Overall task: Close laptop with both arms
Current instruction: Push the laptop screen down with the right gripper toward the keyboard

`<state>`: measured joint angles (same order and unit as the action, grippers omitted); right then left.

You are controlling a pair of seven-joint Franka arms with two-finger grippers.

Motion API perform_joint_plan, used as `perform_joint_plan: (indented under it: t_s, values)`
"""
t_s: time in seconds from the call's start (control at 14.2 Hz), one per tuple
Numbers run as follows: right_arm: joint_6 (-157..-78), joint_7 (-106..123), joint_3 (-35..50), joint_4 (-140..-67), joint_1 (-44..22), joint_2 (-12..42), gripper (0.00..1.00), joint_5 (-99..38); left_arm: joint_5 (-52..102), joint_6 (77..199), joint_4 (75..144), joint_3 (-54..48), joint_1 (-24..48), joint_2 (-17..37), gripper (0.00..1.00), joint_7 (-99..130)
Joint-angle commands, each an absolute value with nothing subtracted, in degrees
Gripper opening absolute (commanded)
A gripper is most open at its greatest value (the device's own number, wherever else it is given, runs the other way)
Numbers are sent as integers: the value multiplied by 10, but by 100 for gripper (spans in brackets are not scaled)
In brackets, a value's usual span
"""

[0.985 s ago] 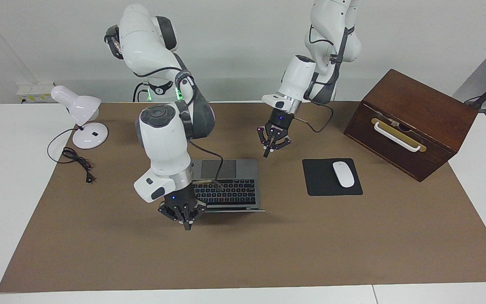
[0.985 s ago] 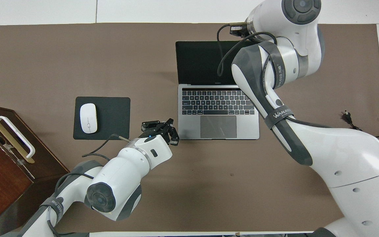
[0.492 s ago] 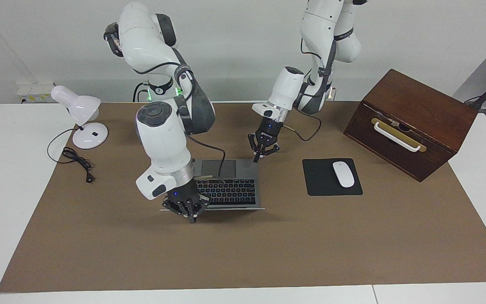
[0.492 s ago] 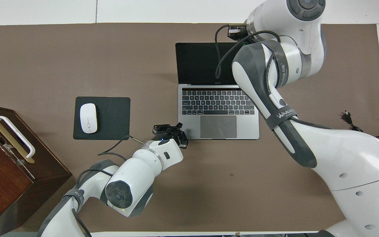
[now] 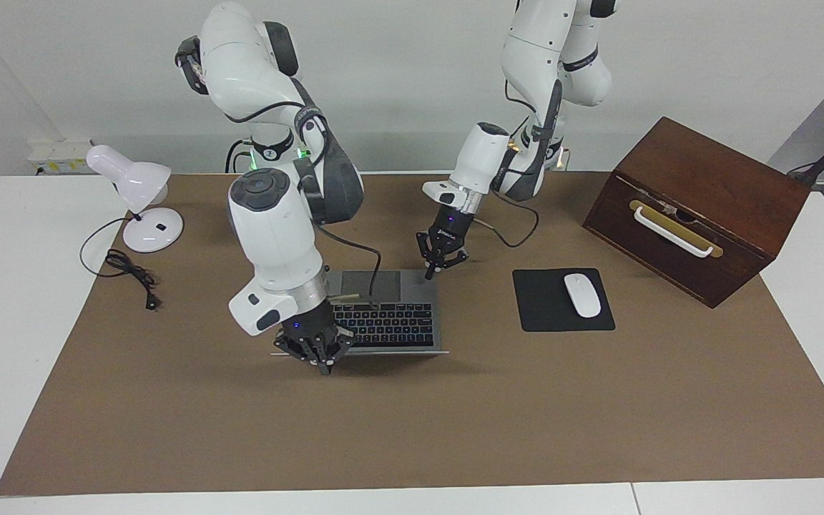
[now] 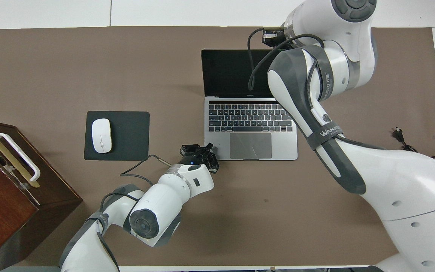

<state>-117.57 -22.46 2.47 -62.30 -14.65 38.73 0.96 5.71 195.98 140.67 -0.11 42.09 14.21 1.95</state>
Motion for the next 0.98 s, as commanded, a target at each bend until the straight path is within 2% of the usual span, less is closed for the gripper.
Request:
perform_joint_plan:
  t_s: [0.0,0.42,0.77,0.91]
  values:
    - [-1166,-220,28,-645,-142,369,0,-3,57,2001,1404,10,439,171,0,10]
    - [-1124,-221,29,-644,-152,367,0,-4,57,2007,1423,11,439,170,0,-18]
    - [-1018,-235,29,-644,-155,348,0,-64,57,2007,1430,12,426,170,0,-79]
    - [-999,-242,29,-645,-154,346,0,-83,57,2007,1441,12,417,167,0,-101]
